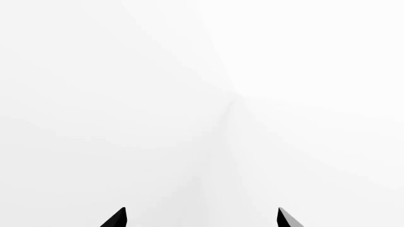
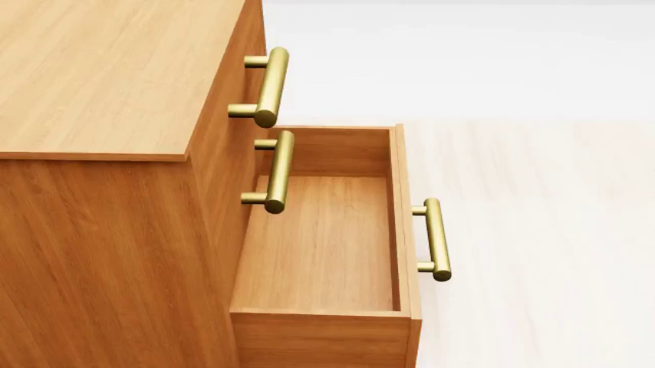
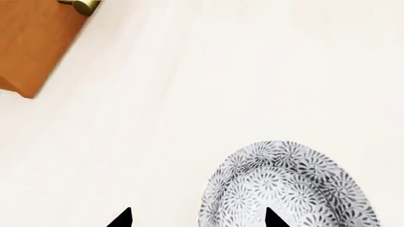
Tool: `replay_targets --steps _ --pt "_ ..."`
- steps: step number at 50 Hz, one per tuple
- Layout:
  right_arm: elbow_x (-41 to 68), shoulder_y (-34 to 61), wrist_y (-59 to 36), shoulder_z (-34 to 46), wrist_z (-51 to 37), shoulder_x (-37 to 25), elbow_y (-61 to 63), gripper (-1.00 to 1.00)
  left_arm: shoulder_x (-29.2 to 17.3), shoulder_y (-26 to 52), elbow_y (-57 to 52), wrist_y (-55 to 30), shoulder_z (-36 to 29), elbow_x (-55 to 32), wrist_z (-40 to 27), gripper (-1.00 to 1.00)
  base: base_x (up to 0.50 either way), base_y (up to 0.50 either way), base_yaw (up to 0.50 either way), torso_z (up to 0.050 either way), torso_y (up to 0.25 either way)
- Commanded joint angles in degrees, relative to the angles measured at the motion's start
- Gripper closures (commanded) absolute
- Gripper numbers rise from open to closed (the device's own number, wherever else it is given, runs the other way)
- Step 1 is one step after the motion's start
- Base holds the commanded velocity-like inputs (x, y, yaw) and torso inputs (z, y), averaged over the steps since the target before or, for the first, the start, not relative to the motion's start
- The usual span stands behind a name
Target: Put the bowl on top of the cabinet.
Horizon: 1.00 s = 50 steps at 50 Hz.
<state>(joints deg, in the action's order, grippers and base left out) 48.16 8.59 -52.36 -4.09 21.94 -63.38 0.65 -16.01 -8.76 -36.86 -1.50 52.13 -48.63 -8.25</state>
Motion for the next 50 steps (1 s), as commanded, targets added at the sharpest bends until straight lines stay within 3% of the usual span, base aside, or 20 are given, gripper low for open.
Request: replay_targets --steps 1,50 --pt "-0.57 -1.32 0.95 1.05 -0.66 1.75 -1.77 -1.00 0.00 0.01 0.07 0.14 -0.23 0.19 0.01 -1.00 0.00 0.00 0.00 0.000 0.000" --pt "-3.51 0.64 3.12 3.82 -2.38 6.07 -6.77 -1.00 -0.23 -0.36 0.07 0.49 -0.70 0.23 -0.04 -1.00 0.00 0.00 0.00 0.000 0.000"
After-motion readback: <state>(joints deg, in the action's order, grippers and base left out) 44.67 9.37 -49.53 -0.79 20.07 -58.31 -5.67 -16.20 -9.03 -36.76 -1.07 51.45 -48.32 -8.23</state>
